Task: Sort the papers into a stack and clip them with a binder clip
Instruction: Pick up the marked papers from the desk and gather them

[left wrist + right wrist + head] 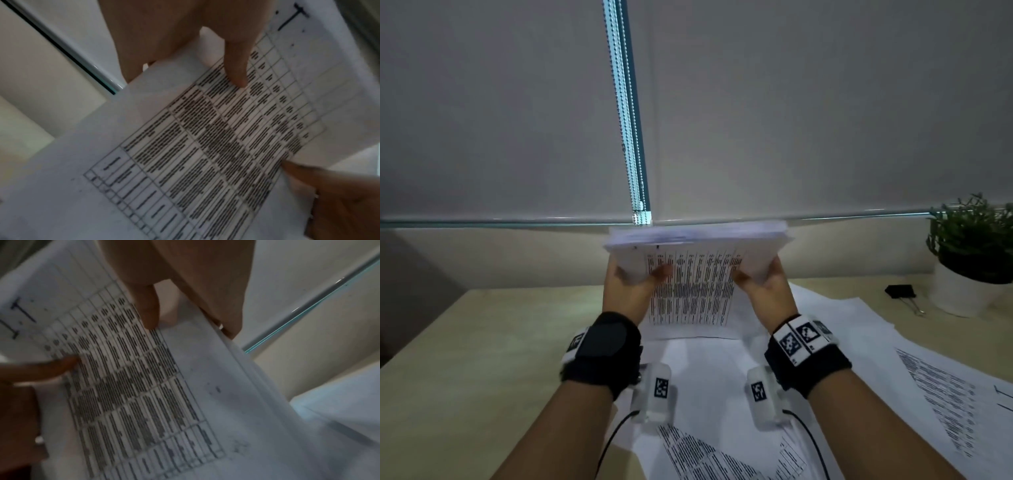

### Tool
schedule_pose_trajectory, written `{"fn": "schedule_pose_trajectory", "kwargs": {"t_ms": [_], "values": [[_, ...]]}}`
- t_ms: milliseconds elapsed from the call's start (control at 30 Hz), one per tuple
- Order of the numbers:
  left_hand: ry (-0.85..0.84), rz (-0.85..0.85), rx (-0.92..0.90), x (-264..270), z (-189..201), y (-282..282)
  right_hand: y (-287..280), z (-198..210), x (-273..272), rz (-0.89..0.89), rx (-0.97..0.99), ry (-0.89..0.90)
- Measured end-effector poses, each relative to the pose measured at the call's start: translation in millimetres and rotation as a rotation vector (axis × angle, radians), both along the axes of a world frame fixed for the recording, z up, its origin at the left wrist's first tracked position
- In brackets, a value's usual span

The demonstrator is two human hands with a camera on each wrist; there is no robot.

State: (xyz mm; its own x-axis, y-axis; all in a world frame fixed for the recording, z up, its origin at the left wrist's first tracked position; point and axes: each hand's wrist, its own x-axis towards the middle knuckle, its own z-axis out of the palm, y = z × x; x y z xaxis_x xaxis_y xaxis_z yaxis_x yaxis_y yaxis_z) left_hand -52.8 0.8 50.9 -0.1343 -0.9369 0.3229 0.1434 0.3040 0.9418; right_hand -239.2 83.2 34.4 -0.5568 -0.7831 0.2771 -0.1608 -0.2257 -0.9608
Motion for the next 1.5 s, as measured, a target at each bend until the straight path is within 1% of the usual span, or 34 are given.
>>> {"fn": "schedule_pose_trajectory", "kwargs": {"t_ms": [133,200,267,333,400,433,500,533,567,600,633,667,700,767,833,867,933,967,1033,1067,1100,1233,1300,1367,1433,1500], "values": [[0.012,-0.017,-0.026,-1,15,-3,-2,19,-6,-0.064,-0.029,-0.049],[0.009,-0.028,-0.019,0,10,-2,3,16,-5,-0.068,-0.032,-0.077],[-0.037,-0.042,-0.002,-2,0,3,7,10,-1,-0.052,0.015,-0.077],[-0.075,0.000,-0.007,-5,-5,3,5,10,1,-0.067,0.050,-0.064],[-0.075,0.074,-0.029,-6,5,2,4,18,-1,-0.095,0.027,-0.075],[-0.048,0.106,-0.033,-6,13,1,4,22,-3,-0.125,0.009,-0.091],[0.058,0.167,-0.006,-3,24,-5,8,16,-10,-0.212,-0.018,-0.203],[0.138,0.195,0.033,0,29,-6,12,7,-12,-0.230,-0.009,-0.306],[0.235,0.222,0.080,1,33,-7,15,-1,-10,-0.193,0.010,-0.443],[0.330,0.237,0.135,0,32,-9,16,-8,-6,-0.102,0.028,-0.594],[0.404,0.237,0.200,-3,30,-8,15,-14,-1,0.021,0.047,-0.708],[0.458,0.224,0.268,-8,27,-4,12,-18,3,0.130,0.051,-0.770],[0.495,0.200,0.334,-12,22,-2,9,-18,7,0.183,0.024,-0.783],[0.534,0.134,0.414,-15,13,4,5,-10,7,0.136,-0.104,-0.739],[0.492,0.136,0.383,-3,8,3,9,5,-4,0.058,-0.212,-0.592],[0.438,0.177,0.324,8,5,-2,13,14,-13,0.032,-0.245,-0.483],[0.288,0.244,0.167,29,6,-13,22,28,-29,-0.011,-0.227,-0.298],[0.193,0.231,0.099,36,7,-17,25,32,-34,-0.007,-0.204,-0.232],[0.001,0.114,0.027,36,4,-19,27,32,-37,0.028,-0.136,-0.127],[-0.084,0.077,0.026,34,0,-17,26,28,-35,0.044,-0.094,-0.105],[-0.121,0.068,0.037,30,-7,-14,24,20,-32,0.057,-0.054,-0.105],[-0.147,0.099,0.121,26,-42,-3,19,-14,-20,0.056,0.082,-0.164],[-0.161,0.134,0.115,22,-46,0,16,-14,-15,0.039,0.102,-0.162],[-0.136,0.164,0.094,23,-39,-3,13,-4,-15,0.025,0.069,-0.148],[-0.101,0.157,0.070,28,-31,-10,13,7,-19,0.013,0.008,-0.159],[-0.083,0.134,0.054,34,-29,-16,14,8,-22,0.001,-0.015,-0.188]]}}
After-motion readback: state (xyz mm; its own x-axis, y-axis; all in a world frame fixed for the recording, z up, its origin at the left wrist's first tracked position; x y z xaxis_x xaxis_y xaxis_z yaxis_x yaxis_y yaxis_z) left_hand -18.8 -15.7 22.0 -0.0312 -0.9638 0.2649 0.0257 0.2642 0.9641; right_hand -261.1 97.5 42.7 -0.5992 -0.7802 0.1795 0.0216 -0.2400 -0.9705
